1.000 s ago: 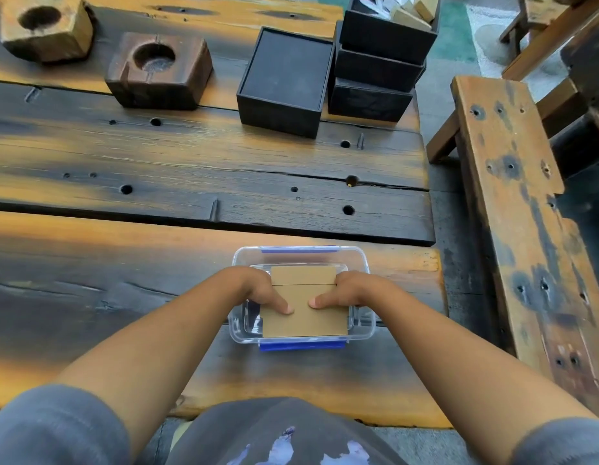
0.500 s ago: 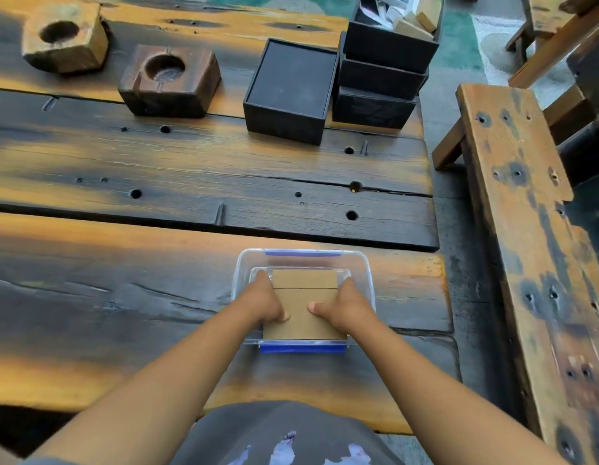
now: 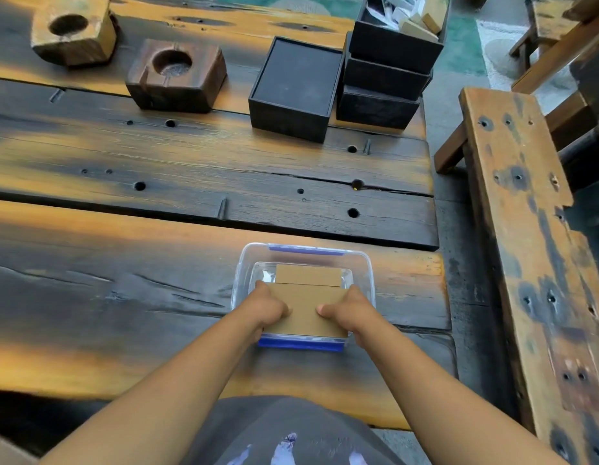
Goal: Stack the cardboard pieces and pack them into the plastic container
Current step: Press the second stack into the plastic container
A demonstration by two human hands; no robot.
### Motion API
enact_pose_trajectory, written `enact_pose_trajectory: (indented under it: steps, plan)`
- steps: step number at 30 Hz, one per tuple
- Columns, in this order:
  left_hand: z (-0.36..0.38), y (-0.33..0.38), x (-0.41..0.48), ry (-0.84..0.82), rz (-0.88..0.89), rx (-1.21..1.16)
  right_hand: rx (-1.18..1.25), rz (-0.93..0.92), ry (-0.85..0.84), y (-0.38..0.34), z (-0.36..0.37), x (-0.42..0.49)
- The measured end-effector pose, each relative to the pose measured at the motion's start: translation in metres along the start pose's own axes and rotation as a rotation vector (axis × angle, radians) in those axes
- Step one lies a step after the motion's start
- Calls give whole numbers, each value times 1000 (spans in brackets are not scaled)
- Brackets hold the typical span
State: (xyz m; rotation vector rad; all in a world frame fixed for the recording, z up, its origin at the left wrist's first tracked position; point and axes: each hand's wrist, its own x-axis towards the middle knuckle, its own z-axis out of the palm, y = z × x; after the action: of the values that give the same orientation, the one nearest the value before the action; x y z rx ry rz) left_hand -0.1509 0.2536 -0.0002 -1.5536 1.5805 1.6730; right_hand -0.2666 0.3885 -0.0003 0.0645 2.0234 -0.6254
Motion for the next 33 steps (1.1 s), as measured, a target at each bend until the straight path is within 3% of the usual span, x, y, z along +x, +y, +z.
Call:
enact_pose_trajectory:
  steps: [5, 8, 13, 22, 33]
  plan:
    - [-19, 24, -8, -79, 50, 449, -319, -87, -57, -15, -12, -4]
    - [-24, 40, -7, -127, 22, 646, -489, -34, -123, -31, -19, -6]
    - [-28, 52, 2, -237, -144, 721, -487, 123, -271, -46, -28, -4]
    - [-33, 53, 15, -385, -255, 714, -491, 173, -342, -39, -23, 6]
    - [-36, 108, 44, -327, -203, 848, -442, 180, -341, -78, -40, 34]
